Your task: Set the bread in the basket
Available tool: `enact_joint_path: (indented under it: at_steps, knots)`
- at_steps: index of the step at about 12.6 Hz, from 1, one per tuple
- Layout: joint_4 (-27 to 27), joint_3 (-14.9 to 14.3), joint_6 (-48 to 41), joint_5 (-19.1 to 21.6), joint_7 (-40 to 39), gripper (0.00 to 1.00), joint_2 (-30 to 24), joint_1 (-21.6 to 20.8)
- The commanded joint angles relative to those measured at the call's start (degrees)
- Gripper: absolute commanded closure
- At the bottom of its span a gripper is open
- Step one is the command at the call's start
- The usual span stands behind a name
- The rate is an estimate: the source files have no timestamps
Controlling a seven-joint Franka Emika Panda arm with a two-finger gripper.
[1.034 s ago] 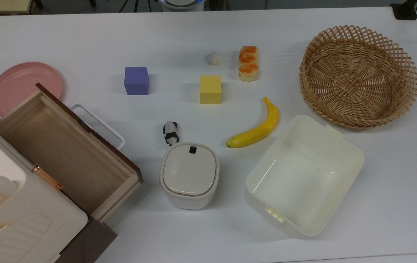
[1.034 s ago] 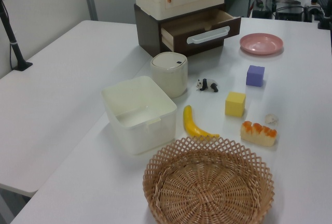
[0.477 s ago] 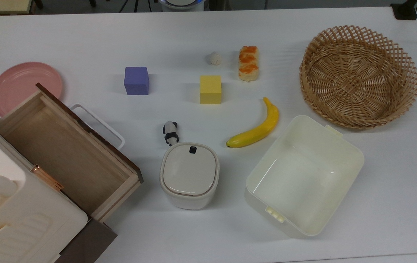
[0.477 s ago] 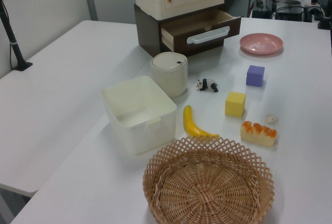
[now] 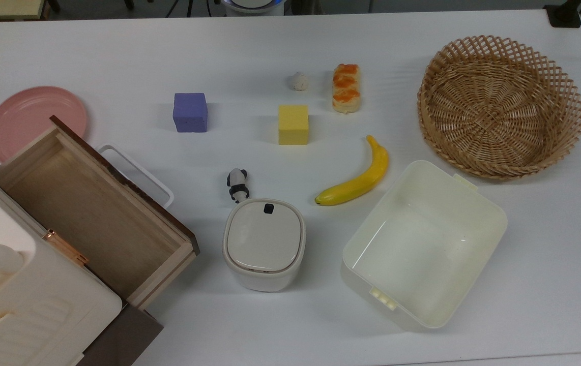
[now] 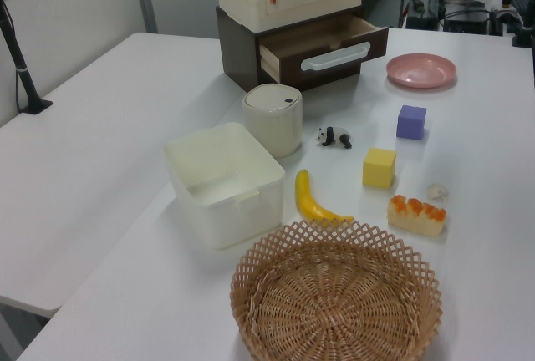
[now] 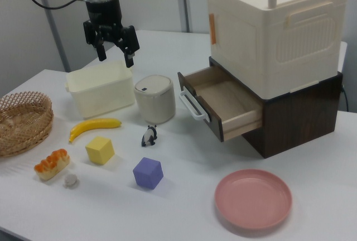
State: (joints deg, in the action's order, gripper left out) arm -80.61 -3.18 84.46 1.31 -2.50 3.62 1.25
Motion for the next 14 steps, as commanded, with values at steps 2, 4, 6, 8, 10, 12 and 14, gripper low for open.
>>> enact_joint_path:
  at_steps: [2,4,6,8,10,12,14]
  knots:
    - [-1.3,0.4,2.3,-0.7,-0.6,0.0,1.7,-2.0]
    - [-1.3,1.0,2.3,-1.0,-0.6,0.0,2.4,-2.2]
    - [-2.0,1.2,2.3,-1.0,-0.6,0.0,1.9,-2.9]
    - [-6.7,1.2,2.9,-3.2,-1.0,0.0,-0.8,-4.9]
    - [-10.3,1.2,3.4,-3.2,-1.1,0.0,-2.4,-6.2]
    - [-14.9,1.3,3.5,-3.2,-0.5,0.0,-4.5,-7.9]
    - [-20.3,1.5,3.6,-2.5,-0.1,0.0,-6.9,-10.9]
